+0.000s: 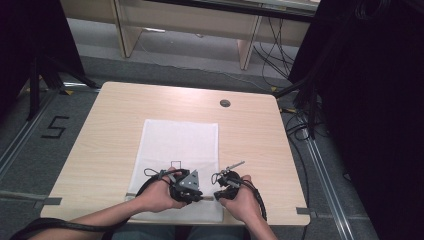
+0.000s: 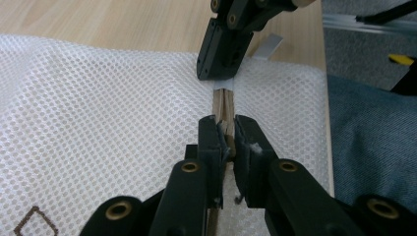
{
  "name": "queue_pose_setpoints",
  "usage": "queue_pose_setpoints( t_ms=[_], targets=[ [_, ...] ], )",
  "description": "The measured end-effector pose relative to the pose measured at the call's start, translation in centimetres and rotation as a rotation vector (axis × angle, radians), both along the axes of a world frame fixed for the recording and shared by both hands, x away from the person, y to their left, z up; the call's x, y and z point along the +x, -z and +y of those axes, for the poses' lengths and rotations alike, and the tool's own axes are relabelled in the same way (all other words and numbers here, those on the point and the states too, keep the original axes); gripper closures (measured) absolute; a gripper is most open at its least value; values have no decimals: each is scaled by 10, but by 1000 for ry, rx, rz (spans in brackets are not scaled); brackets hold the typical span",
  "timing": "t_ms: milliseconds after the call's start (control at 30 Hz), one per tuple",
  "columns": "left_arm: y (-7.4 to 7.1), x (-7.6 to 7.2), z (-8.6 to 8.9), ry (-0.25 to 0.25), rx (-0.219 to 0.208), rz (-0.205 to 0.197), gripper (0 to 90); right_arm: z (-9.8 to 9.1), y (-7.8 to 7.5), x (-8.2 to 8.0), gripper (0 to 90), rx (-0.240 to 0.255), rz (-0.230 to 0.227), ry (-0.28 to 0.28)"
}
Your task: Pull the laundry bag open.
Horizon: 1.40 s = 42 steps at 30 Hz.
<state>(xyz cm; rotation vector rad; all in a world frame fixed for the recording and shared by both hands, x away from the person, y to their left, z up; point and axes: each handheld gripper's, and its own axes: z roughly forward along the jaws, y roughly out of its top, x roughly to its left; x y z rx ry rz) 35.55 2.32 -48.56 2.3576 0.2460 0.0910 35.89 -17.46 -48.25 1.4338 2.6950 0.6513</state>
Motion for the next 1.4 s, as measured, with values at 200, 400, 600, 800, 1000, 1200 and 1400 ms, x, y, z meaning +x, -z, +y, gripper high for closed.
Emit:
queue_pose_setpoints(
  t_ms=[200, 400, 600, 800, 1000, 1200, 1400],
  targets=[
    [-1, 0, 0, 5, -1, -3, 819, 0, 0, 0, 900, -1, 3, 3],
    [-3, -1, 4, -5, 2, 9, 819, 0, 0, 0, 900, 0, 4, 3],
    [-4, -1, 7, -7, 3, 7, 819, 0, 0, 1, 900, 0, -7, -14],
    [-5, -2, 12, -12, 2, 10, 819, 0, 0, 1, 900, 1, -4, -18],
    [-6, -2, 17, -6, 0, 1, 819, 1, 0, 0, 900, -2, -4, -6],
    [-6, -3, 19, -13, -2, 9, 819, 0, 0, 1, 900, 1, -3, -17],
    [-5, -4, 22, -17, -12, 14, 819, 0, 0, 1, 900, -1, -10, -15]
  ],
)
